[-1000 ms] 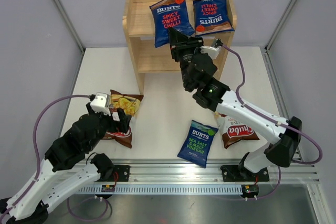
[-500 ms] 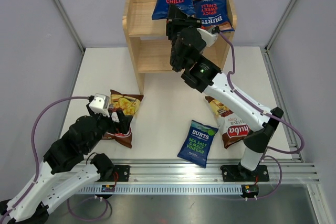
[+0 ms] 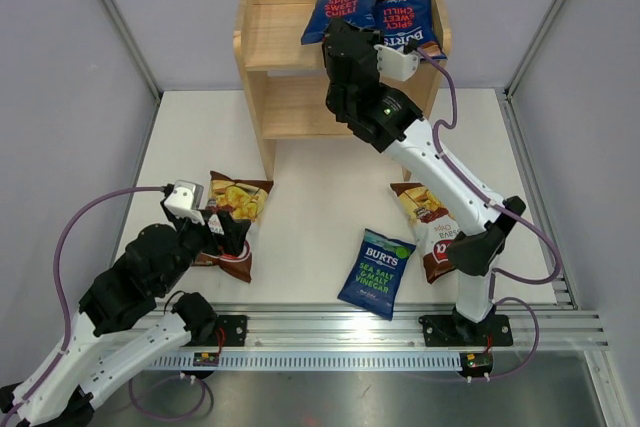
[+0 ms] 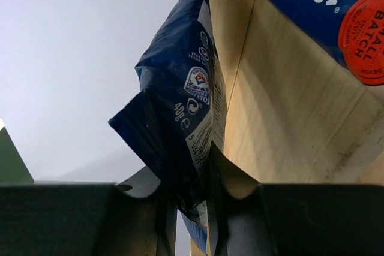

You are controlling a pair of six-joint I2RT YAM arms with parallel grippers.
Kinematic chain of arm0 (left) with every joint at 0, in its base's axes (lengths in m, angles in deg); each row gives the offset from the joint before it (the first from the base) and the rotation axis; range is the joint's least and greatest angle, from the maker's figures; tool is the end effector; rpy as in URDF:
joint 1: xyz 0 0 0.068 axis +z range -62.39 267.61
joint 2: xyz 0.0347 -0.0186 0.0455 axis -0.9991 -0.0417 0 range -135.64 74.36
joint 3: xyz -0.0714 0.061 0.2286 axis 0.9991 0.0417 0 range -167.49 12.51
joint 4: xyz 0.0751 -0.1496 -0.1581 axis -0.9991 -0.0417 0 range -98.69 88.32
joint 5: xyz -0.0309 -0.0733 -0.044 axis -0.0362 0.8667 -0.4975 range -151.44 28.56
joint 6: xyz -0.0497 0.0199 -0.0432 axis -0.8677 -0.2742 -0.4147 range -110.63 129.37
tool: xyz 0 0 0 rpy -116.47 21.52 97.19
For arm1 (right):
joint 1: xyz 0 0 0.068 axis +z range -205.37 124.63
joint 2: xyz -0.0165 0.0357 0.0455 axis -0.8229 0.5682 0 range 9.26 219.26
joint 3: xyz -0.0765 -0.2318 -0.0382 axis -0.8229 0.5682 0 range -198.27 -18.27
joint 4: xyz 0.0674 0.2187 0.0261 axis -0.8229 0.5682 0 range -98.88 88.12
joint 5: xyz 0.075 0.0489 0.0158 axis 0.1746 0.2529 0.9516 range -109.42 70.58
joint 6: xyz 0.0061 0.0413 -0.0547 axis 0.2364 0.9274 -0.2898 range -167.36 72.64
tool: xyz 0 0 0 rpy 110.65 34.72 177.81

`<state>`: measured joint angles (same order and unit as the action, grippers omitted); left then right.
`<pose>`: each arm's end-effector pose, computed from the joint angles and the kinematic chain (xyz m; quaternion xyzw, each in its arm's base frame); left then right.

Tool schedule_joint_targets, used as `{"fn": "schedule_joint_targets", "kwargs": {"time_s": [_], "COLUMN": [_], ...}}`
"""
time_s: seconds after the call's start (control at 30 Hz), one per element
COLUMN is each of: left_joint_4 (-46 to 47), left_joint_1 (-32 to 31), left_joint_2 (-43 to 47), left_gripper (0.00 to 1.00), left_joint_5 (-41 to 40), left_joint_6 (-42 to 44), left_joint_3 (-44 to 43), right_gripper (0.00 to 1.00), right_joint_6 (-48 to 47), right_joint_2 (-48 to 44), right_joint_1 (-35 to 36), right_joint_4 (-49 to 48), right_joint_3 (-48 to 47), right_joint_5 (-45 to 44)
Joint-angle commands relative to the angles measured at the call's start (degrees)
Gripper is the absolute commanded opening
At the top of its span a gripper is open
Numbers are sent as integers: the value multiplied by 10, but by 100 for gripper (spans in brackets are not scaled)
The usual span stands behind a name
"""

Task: Place and organize the chips bags onto the shelf

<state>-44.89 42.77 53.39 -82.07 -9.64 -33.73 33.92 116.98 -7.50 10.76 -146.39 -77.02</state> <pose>0.0732 -0.0453 0.3042 0.0752 0.7990 -0.1832 0.5678 0.2852 0.2453 0.4708 0.5053 0.4911 0.4180 0.5734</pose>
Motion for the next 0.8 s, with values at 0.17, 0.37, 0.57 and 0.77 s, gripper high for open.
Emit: {"fn": "schedule_joint_targets", "kwargs": {"time_s": [0.17,0.37,0.57,0.77], "left_joint_4": [25,25,23,23], "left_joint_1": [0,-2,-2,-2], "left_joint_2": [9,12,5,5], "left_gripper": [99,99,99,99], "left_joint_5": [4,3,4,2], "left_joint_6": [4,3,3,3], "left_joint_3": [1,2,1,2], "right_gripper": [30,41,46,58], "right_joint_6": [69,85,116,128], "right_joint_2": [26,57,57,66], "right_joint_1": [-17,-32,-32,-35], "right_joint_4": [126,210,268,320], "right_joint_3": [-88,-167,-183,-209], "right_joint_5": [8,50,54,70]}}
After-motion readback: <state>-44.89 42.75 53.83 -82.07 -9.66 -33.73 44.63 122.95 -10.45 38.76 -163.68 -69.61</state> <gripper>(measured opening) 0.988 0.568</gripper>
